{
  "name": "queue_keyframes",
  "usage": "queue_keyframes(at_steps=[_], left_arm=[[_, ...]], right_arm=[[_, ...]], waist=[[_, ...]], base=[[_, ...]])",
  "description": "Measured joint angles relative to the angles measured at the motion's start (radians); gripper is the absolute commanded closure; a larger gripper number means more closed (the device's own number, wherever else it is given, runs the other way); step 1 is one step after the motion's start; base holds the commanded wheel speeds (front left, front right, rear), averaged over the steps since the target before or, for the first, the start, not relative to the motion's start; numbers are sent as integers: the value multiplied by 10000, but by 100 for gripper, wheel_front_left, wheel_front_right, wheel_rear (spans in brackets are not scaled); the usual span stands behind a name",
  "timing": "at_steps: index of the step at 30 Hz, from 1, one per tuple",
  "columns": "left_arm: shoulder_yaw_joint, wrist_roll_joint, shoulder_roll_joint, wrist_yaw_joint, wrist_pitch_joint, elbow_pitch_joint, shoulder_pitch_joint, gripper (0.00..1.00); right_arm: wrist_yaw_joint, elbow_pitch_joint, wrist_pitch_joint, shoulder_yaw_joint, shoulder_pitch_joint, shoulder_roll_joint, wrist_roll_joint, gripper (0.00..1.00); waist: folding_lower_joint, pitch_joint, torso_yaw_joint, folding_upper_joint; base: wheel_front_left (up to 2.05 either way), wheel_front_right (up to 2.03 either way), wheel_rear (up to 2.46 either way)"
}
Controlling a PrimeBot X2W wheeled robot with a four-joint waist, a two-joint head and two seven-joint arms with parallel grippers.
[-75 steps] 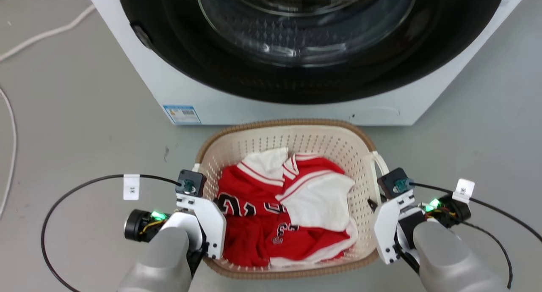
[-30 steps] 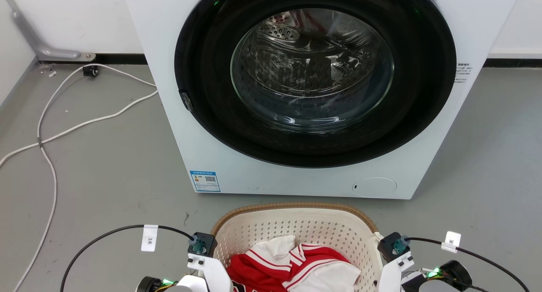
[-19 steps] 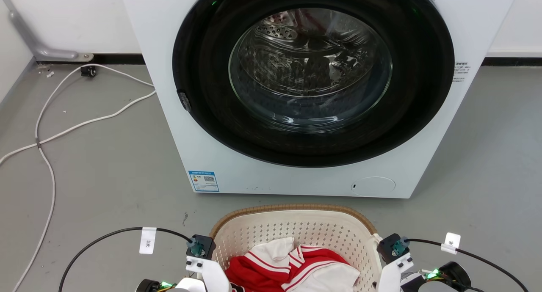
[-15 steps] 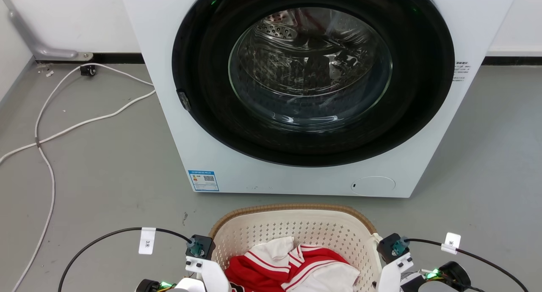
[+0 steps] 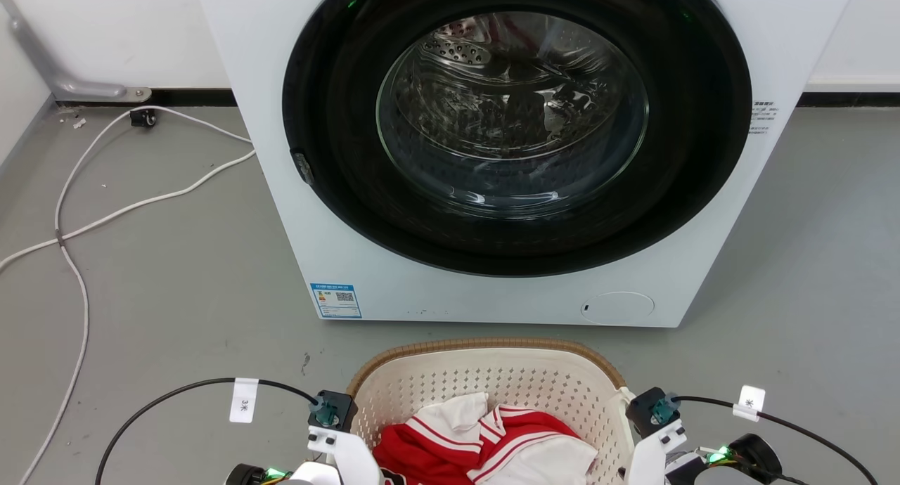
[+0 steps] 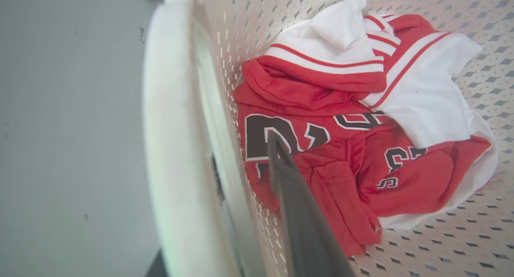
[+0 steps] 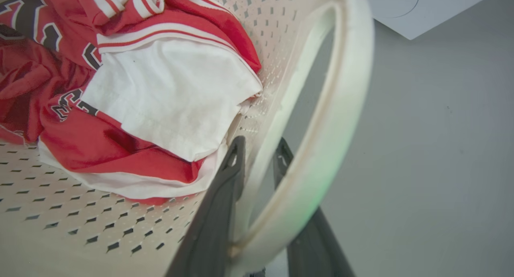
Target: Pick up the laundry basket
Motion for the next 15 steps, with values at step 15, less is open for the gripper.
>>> queue_keyframes(at_steps=[15], left_arm=[[-437, -441, 10, 0, -117, 94, -57, 100]], right_arm=[[0, 107, -92, 497, -72, 0, 443, 100]], waist=[[0, -2, -15, 0]], base=[[0, 0, 0]])
